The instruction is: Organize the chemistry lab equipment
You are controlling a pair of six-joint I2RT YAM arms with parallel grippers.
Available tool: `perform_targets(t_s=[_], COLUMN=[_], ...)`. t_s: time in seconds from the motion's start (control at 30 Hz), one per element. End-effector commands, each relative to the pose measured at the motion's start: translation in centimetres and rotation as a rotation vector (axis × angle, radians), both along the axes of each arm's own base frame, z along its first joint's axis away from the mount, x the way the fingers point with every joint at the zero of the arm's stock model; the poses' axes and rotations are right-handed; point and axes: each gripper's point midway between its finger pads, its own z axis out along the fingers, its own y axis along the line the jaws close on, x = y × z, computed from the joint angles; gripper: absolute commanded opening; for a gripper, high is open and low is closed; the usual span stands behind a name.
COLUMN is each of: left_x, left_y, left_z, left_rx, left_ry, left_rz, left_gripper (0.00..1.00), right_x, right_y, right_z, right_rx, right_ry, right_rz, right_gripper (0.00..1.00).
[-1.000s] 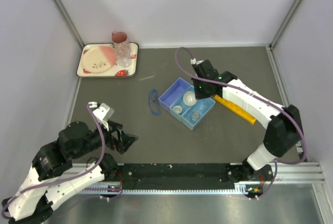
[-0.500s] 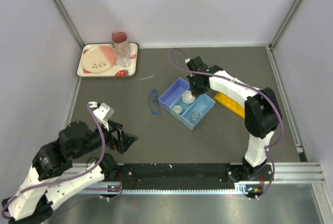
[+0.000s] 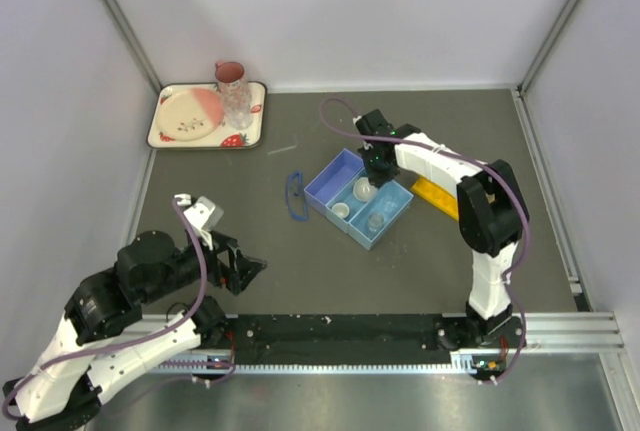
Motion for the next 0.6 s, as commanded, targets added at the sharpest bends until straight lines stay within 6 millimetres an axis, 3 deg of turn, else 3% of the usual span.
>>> perform_targets(t_s=[0.0,0.2,0.37,0.43,0.57], left_x=[0.5,0.4,0.3,0.3,0.3], left_y=[-0.4,-0.4,-0.3,-0.3,-0.3], left_z=[1.1,1.0,0.9,0.8,0.9], left_rx=[-0.025,-0.030,-0.033,-0.033,-0.034], left_ry=[-0.032,-0.027,-0.020,-0.019,-0.020], left_rz=[0.003,0.004,0.005,0.004,0.007], left_gripper=[0.99,0.99,0.99,0.99,0.99], right_x=[2.1,2.2,2.5,2.8,3.1], right_y=[0.0,-0.2,0.0,0.1,0.3], right_z=[0.7,-0.1,1.0,2.2,5.0], right_rx=[-0.005,-0.030,-0.022,-0.012,0.010], right_ry=[-0.045,-0.028,-0.045,-0.068,-0.110], right_rz=[-0.009,-0.021,-0.026,-0.027,-0.030], right_gripper=[0.00,0.00,0.33,0.40,0.43])
